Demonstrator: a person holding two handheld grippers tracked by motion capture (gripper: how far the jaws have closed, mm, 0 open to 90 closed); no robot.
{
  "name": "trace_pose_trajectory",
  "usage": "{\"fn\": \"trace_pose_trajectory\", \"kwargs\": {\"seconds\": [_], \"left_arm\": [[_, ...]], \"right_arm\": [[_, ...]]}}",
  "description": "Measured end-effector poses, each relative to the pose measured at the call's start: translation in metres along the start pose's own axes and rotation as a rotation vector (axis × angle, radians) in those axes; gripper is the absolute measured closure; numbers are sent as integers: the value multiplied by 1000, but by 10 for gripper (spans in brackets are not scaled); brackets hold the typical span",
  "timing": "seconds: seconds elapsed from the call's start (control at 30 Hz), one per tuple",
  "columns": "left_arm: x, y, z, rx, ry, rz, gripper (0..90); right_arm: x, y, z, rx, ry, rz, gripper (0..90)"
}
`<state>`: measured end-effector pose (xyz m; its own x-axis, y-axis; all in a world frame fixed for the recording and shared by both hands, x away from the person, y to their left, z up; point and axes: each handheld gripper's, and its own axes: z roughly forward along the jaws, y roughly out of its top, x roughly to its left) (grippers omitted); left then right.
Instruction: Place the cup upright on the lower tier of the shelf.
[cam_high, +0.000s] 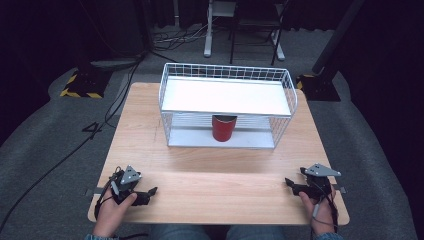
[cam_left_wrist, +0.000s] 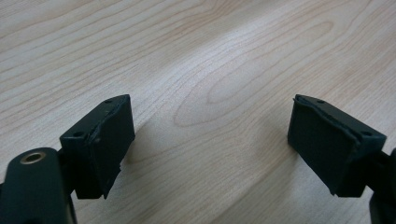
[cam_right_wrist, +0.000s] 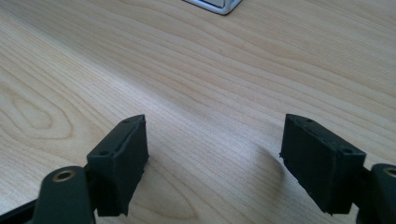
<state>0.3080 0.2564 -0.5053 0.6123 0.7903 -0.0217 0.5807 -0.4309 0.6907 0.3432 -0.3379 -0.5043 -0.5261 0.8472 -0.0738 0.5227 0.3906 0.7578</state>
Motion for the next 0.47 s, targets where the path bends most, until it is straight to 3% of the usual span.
{"fn": "trace_pose_trajectory", "kwargs": {"seconds": [0.47], "left_arm": [[1,1,1,4,4,5,136]], "right_arm": [[0,0,0,-1,5,-1,234]]}}
